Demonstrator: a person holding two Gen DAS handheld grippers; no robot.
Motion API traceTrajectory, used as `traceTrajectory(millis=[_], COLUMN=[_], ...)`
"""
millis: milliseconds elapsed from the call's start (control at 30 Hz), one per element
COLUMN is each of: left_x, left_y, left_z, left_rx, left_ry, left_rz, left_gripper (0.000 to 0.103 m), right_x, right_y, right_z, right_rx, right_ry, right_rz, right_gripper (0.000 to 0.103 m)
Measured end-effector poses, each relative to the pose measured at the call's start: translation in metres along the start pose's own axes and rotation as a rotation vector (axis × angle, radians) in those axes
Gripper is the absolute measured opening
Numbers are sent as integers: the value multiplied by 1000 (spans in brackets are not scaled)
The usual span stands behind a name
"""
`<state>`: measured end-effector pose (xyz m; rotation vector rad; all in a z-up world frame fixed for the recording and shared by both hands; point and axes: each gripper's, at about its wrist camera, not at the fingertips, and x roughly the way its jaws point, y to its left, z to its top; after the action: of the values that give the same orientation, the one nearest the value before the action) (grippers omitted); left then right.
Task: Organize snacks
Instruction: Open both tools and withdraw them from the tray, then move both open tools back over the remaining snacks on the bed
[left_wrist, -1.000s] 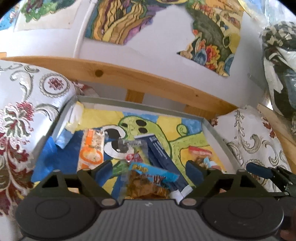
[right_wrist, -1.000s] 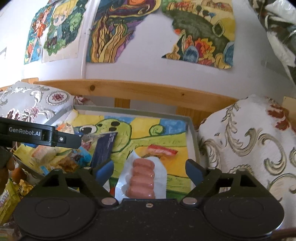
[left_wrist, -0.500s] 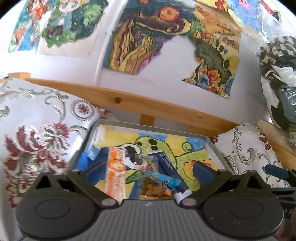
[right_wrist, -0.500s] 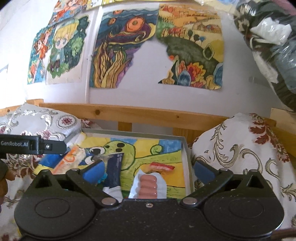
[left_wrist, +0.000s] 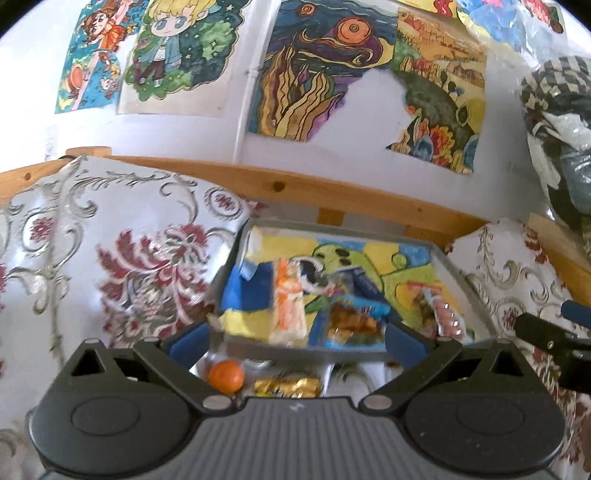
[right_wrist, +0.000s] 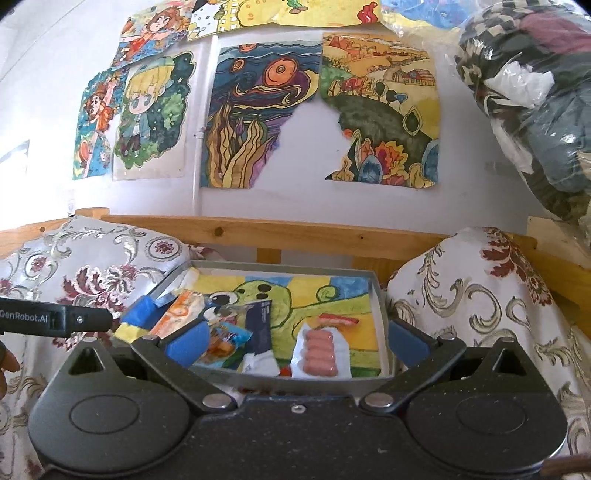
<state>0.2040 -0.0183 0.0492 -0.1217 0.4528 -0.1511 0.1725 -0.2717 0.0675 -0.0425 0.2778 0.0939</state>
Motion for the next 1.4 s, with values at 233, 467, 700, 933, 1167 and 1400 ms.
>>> traceTrajectory(millis=[233, 467, 700, 933, 1167, 1400], left_x=[-28, -49, -66, -75, -82, -84], left_y=[5, 13, 17, 28, 40, 46], left_z=[-20, -54, -83, -108, -113, -116], left_rx=[6, 12, 22, 23, 26, 30], left_ry=[28, 107, 182, 249, 262, 277], left_rz=[39, 72, 91, 112, 140, 161], left_gripper=[103, 103, 103, 103, 103, 103], right_x=[-27, -55, -79, -92, -83, -76], right_y=[6, 9, 20, 41, 55, 65], right_z=[-13, -38, -64, -84, -94, -102], right_rx=[18, 43, 43, -7, -27, -48], right_ry=[20, 74, 177, 254, 306, 348], right_rz=[6, 8, 46, 103, 149, 186], right_gripper=[102, 102, 102, 102, 102, 102])
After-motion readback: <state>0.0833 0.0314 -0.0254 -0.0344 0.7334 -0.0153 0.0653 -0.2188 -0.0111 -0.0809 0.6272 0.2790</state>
